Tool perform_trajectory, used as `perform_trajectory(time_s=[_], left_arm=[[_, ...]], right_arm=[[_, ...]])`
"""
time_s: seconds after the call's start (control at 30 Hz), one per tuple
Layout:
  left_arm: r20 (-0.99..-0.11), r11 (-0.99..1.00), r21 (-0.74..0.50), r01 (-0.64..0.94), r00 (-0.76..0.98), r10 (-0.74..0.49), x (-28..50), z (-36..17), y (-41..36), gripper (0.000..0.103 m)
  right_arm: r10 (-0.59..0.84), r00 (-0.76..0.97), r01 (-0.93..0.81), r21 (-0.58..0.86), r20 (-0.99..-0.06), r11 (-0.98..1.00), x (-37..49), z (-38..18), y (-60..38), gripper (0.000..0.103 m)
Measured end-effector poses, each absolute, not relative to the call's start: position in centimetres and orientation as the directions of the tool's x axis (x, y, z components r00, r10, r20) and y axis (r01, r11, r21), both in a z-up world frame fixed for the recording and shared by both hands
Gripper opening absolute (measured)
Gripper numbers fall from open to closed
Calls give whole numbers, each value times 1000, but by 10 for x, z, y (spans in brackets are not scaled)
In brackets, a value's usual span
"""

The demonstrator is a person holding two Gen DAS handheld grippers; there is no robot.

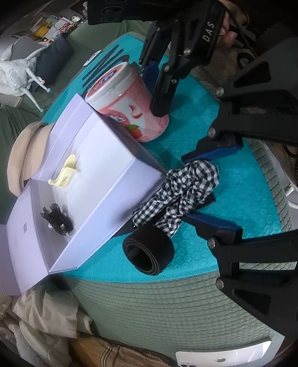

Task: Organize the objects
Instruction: 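Grasp the pink gum jar with the right tool, then lift the gum jar with the right tool while the left tool grasps the gingham scrunchie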

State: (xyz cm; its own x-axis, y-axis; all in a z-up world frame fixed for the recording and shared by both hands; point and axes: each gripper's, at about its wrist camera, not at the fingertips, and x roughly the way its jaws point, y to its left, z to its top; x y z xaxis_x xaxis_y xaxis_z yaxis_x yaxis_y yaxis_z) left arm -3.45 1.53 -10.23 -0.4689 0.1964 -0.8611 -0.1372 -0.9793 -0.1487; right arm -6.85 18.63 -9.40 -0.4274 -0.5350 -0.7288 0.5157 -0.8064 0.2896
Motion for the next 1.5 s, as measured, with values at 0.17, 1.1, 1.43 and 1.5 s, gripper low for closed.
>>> perform_trajectory(time_s=[0.17, 1.1, 1.43, 1.5], left_arm=[[-867, -976, -138, -169, -456, 202, -28, -102, 19, 36], [-849, -945, -170, -278, -446, 284, -6, -88, 33, 34], [-879, -978, -150, -146, -433, 200, -37, -101, 37, 58], [-874, -981, -118, -154, -453, 176, -36, -100, 39, 56]], right_arm=[[-512, -430, 520, 260, -743, -814, -63, -92, 187, 39], [-461, -415, 468, 250, -784, -847, -48, -102, 209, 13], [-485, -417, 346, 359, -769, -867, -54, -104, 232, 28], [-484, -430, 320, 372, -762, -871, -56, -103, 236, 44]])
